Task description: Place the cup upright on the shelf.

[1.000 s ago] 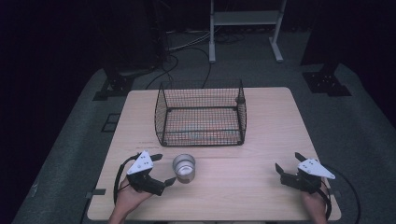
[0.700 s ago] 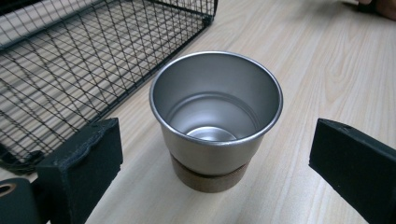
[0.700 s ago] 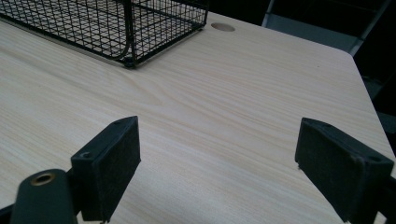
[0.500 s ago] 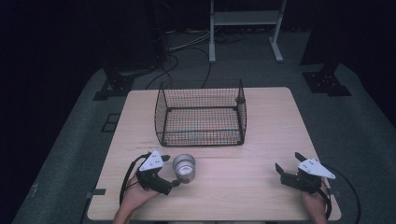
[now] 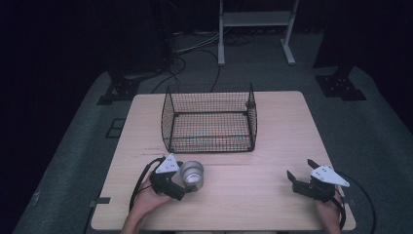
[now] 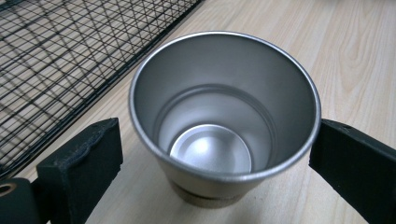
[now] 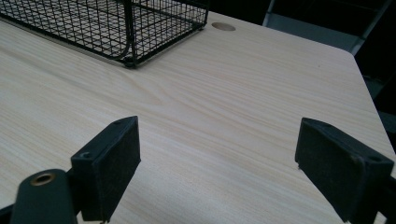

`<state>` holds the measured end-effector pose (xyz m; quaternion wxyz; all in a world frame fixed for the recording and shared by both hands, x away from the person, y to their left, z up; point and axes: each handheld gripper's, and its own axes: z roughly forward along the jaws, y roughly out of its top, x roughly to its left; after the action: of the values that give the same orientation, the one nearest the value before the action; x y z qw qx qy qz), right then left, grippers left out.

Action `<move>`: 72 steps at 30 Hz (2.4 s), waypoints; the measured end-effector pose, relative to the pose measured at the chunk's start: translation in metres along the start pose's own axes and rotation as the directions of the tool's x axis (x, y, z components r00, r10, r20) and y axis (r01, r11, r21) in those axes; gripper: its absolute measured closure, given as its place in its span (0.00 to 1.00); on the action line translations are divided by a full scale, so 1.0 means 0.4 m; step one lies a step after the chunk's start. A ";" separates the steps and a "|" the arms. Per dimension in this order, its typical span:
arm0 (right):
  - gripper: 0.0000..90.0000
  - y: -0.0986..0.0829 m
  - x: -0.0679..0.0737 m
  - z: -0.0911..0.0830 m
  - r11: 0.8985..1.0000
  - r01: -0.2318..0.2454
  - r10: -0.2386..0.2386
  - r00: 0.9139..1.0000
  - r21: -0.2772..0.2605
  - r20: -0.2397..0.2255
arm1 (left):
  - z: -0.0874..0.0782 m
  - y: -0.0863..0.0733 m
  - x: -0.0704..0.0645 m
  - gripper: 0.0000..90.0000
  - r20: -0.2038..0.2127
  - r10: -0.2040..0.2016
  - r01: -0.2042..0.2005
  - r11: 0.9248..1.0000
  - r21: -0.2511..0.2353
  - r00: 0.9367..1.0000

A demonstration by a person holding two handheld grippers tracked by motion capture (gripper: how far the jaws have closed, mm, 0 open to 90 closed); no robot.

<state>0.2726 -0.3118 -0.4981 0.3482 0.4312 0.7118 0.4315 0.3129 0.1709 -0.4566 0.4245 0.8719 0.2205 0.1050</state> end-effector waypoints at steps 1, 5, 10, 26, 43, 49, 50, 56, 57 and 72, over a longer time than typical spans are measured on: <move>0.15 0.000 0.000 0.000 1.000 0.001 -0.001 1.000 0.001 0.000 | 0.004 0.001 0.000 0.02 0.005 -0.003 0.003 1.000 0.002 1.000; 0.15 0.000 0.000 0.000 1.000 0.002 -0.002 1.000 -0.001 -0.001 | 0.020 0.005 0.005 0.02 0.022 -0.011 0.011 1.000 0.017 1.000; 0.15 0.000 0.001 0.001 1.000 0.003 -0.003 1.000 -0.002 -0.003 | 0.032 0.007 0.012 0.07 0.042 -0.017 0.015 0.998 0.055 0.999; 0.15 0.000 -0.001 0.000 1.000 0.000 0.000 1.000 -0.007 -0.009 | 0.036 0.032 0.015 0.20 0.057 -0.002 -0.003 0.997 0.074 0.998; 0.15 0.000 -0.001 0.001 1.000 0.004 -0.004 1.000 -0.001 -0.011 | -0.001 0.107 -0.002 0.20 0.117 0.063 -0.065 0.998 0.015 0.991; 0.15 0.001 -0.002 0.002 1.000 0.003 -0.003 1.000 0.001 -0.013 | -0.013 0.146 0.001 0.20 0.135 0.082 -0.084 0.997 0.003 0.987; 0.15 0.001 -0.002 0.002 1.000 0.003 -0.003 1.000 0.001 -0.013 | -0.013 0.146 0.001 0.20 0.135 0.082 -0.084 0.997 0.003 0.987; 0.15 0.001 -0.001 0.002 1.000 0.007 -0.007 1.000 0.003 -0.014 | -0.019 0.178 0.005 0.20 0.147 0.101 -0.104 0.994 0.013 0.984; 0.15 0.001 -0.001 0.002 1.000 0.006 -0.006 1.000 0.004 -0.014 | -0.021 0.182 0.006 0.20 0.152 0.109 -0.112 0.994 0.014 0.982; 0.15 0.001 -0.002 0.003 1.000 0.010 -0.010 1.000 0.001 -0.018 | -0.025 0.232 0.029 0.20 0.194 0.117 -0.123 0.992 0.021 0.974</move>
<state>0.2740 -0.3120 -0.4981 0.3436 0.4239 0.7172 0.4335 0.3469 0.1330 -0.3773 0.4223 0.8966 0.1270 0.0420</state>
